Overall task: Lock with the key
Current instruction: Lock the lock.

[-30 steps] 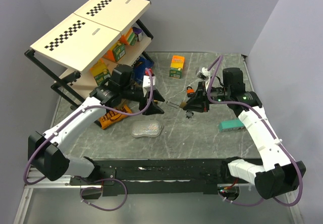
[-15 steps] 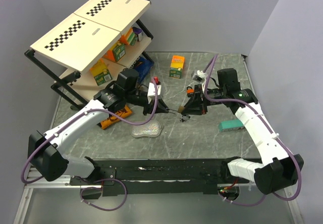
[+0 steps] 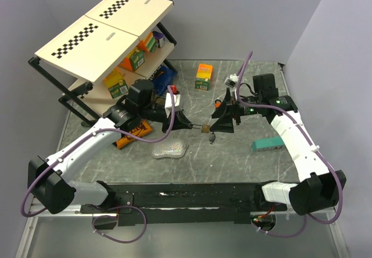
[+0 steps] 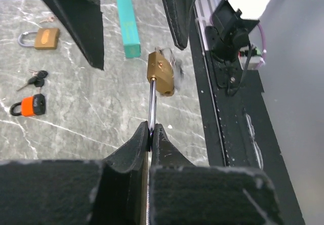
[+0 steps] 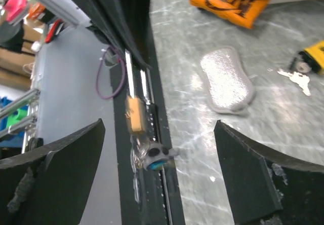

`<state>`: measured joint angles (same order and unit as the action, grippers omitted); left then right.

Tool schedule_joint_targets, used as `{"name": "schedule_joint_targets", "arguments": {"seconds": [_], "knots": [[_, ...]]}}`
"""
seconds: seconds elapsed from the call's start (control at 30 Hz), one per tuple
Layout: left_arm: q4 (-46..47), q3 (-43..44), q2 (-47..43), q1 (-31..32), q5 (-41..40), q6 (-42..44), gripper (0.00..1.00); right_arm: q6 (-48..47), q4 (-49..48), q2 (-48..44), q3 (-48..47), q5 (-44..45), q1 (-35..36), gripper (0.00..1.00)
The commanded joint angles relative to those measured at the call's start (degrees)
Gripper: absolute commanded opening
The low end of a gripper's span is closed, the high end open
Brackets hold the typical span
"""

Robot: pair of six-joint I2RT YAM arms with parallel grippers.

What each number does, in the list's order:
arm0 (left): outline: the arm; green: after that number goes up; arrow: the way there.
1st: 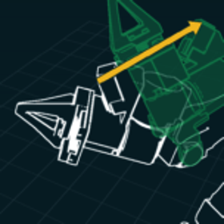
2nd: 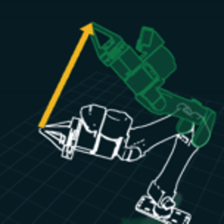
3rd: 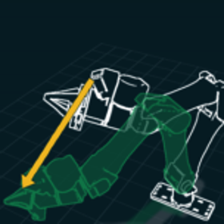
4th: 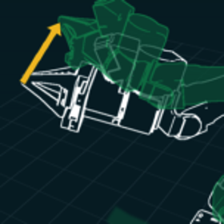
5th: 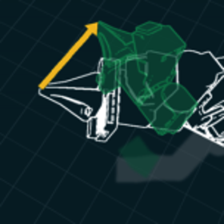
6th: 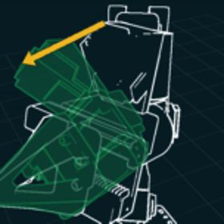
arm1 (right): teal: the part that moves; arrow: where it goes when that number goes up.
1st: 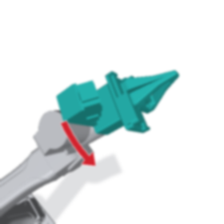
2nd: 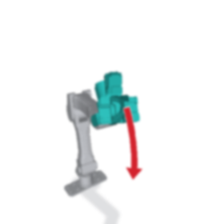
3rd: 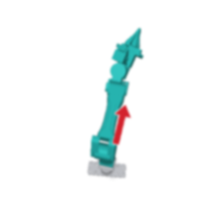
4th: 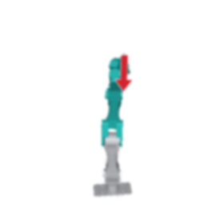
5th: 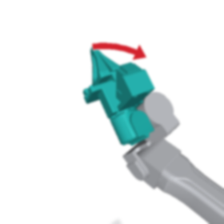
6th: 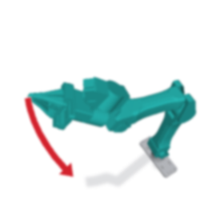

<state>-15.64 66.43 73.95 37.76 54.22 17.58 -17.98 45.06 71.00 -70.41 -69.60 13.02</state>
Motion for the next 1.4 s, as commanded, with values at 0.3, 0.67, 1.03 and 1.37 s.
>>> {"name": "schedule_joint_targets", "arguments": {"seconds": [0.3,0.67,1.03,1.37], "knots": [[9.66,1.24,-1.27,-0.76,2.47,-10.55,0.01,-8.47,-0.67,-4.99,-0.96,-0.71,-1.16,0.99],[10.80,2.65,0.31,-0.58,3.00,-13.63,0.01,-18.58,1.53,-5.00,-2.27,3.24,5.17,0.79],[12.30,2.30,0.22,-0.58,1.51,-14.07,0.01,-19.91,0.47,-3.94,-3.33,2.98,7.02,0.28],[13.52,2.21,0.58,0.91,2.56,-15.65,0.01,-16.22,-4.44,-3.85,-2.45,2.63,8.69,0.00]]}}
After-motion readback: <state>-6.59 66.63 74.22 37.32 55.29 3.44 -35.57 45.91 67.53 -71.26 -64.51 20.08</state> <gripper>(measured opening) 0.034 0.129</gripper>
